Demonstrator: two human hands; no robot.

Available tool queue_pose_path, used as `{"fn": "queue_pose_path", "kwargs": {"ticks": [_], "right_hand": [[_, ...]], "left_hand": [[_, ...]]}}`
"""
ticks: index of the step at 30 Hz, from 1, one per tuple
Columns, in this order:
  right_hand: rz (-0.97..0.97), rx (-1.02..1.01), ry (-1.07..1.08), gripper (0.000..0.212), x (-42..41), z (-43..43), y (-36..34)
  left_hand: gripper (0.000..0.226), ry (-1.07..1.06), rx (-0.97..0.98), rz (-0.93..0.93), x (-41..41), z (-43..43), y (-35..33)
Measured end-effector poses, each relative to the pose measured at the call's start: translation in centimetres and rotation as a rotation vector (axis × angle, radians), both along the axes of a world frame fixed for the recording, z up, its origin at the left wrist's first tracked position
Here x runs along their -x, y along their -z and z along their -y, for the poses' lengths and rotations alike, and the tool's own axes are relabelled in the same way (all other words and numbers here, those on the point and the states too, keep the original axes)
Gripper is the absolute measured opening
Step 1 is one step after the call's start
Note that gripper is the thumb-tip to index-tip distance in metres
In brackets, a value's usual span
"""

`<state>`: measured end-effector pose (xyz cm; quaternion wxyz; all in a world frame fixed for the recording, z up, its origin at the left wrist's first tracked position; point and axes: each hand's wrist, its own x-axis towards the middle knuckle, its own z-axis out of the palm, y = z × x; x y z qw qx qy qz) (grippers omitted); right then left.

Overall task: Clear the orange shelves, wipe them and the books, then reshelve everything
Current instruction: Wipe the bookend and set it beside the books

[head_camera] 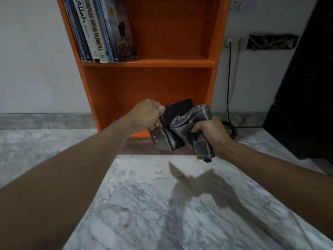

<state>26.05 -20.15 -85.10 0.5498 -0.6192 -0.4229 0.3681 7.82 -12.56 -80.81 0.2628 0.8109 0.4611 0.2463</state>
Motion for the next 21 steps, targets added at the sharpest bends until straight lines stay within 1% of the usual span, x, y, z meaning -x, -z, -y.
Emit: {"fn": "queue_pose_path", "kwargs": {"ticks": [1,3,6,8,10,12,14,15,16,17,18,19,20,21], "right_hand": [[-0.084,0.012,0.040,0.023,-0.1,-0.2,-0.5],[-0.186,0.034,0.135,0.016,-0.3,-0.6,-0.9],[-0.297,0.019,0.237,0.015,0.0,-0.5,-0.8],[-0.326,0.029,0.256,0.017,0.0,-0.7,-0.7],[-0.398,0.022,0.219,0.018,-0.2,-0.8,-0.6],[-0.481,0.021,0.161,0.019,-0.4,-0.7,-0.7],[-0.553,0.039,0.111,0.020,-0.8,-0.9,-0.7],[-0.583,0.045,0.068,0.020,-1.2,-1.0,-0.6],[-0.604,0.048,0.031,0.025,-1.8,-1.4,-0.3],[-0.614,0.049,0.021,0.033,-2.2,-1.6,-0.1],[-0.608,0.050,0.013,0.039,-2.4,-1.7,0.2],[-0.592,0.064,0.008,0.040,-2.6,-1.7,0.3],[-0.579,0.080,-0.002,0.037,-2.5,-1.7,0.4],[-0.571,0.090,-0.003,0.034,-2.4,-1.7,0.4]], "left_hand": [[0.032,0.009,0.012,0.027,-0.3,0.2,-0.2],[0.027,0.020,0.042,0.079,-0.7,0.3,-0.7],[0.029,0.101,0.127,0.113,-0.7,0.5,-0.8],[0.032,0.171,0.161,0.172,-0.6,0.7,-0.6],[0.035,0.160,0.148,0.312,-0.5,0.8,-0.6],[0.036,-0.005,0.051,0.451,0.1,0.0,-0.4],[0.031,-0.262,-0.079,0.452,1.5,-1.4,0.5],[0.031,-0.362,-0.073,0.441,2.4,-1.8,1.1],[0.031,-0.397,0.024,0.461,3.4,-2.1,1.6],[0.032,-0.372,0.210,0.519,4.1,-2.0,2.0],[0.035,-0.297,0.441,0.602,4.7,-1.8,2.2],[0.037,-0.202,0.629,0.687,5.3,-1.3,2.3],[0.037,-0.111,0.727,0.742,5.6,-0.9,2.3],[0.036,-0.055,0.752,0.787,5.6,-0.5,2.1]]}}
